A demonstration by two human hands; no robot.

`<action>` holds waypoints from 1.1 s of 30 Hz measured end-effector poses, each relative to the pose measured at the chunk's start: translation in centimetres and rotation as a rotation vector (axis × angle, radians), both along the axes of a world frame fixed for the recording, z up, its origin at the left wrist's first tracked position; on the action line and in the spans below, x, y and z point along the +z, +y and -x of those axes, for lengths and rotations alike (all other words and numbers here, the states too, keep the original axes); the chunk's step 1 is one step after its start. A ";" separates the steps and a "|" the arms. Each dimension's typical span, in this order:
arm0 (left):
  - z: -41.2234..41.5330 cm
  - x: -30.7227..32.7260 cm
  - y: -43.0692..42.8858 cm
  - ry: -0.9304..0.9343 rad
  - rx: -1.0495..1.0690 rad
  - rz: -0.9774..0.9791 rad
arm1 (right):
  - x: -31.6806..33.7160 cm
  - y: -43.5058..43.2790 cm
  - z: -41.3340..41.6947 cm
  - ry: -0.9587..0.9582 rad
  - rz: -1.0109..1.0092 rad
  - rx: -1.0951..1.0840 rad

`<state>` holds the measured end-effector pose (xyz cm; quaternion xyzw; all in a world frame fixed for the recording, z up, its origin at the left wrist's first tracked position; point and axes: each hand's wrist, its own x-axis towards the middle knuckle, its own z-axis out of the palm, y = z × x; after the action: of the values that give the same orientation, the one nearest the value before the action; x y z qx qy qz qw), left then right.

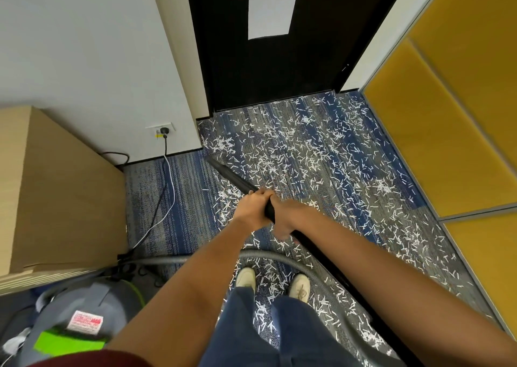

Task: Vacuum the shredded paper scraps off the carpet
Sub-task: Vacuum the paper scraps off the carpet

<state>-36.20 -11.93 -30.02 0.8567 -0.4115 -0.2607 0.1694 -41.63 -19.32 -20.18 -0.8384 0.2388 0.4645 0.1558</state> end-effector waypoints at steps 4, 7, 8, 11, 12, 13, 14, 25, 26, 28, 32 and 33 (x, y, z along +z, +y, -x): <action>0.6 -0.2 0.9 0.040 0.056 0.023 | 1.3 -0.1 0.4 0.003 -0.092 -0.019; 0.8 -0.2 1.7 0.088 0.086 0.036 | 1.6 -0.4 0.9 -0.016 -0.255 -0.185; 1.0 -0.4 1.9 0.094 0.087 0.036 | 2.0 -0.5 1.1 0.002 -0.313 -0.233; 1.9 -0.5 2.0 0.089 0.099 0.053 | 2.7 0.1 2.5 0.055 -0.204 -0.119; 2.1 -0.5 1.8 0.063 0.089 0.050 | 2.6 0.6 3.2 0.018 -0.097 -0.075; 2.2 -0.4 1.6 0.012 0.049 0.022 | 2.3 1.0 3.8 -0.017 -0.001 -0.062; 2.1 -0.3 1.4 -0.046 -0.016 -0.009 | 1.9 1.4 4.4 -0.051 0.065 -0.064; 3.9 -0.4 0.4 0.045 -0.132 0.032 | -0.3 0.6 5.6 0.015 0.057 -0.252; 4.1 -0.3 0.2 0.048 -0.132 0.039 | -0.1 0.2 5.7 0.040 0.043 -0.287; 4.6 -0.4 -0.1 0.055 -0.127 0.057 | 0.2 0.0 5.9 0.065 0.035 -0.318; 5.3 -0.3 0.3 0.040 -0.103 0.106 | 0.5 0.4 6.4 0.048 0.081 -0.147; 5.5 -0.1 0.4 0.038 -0.100 0.115 | 0.7 0.5 6.5 0.047 0.104 -0.063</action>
<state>-41.71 -11.55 -30.17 0.8188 -0.4650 -0.2609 0.2128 -48.10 -18.82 -19.48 -0.8262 0.2926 0.4660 0.1208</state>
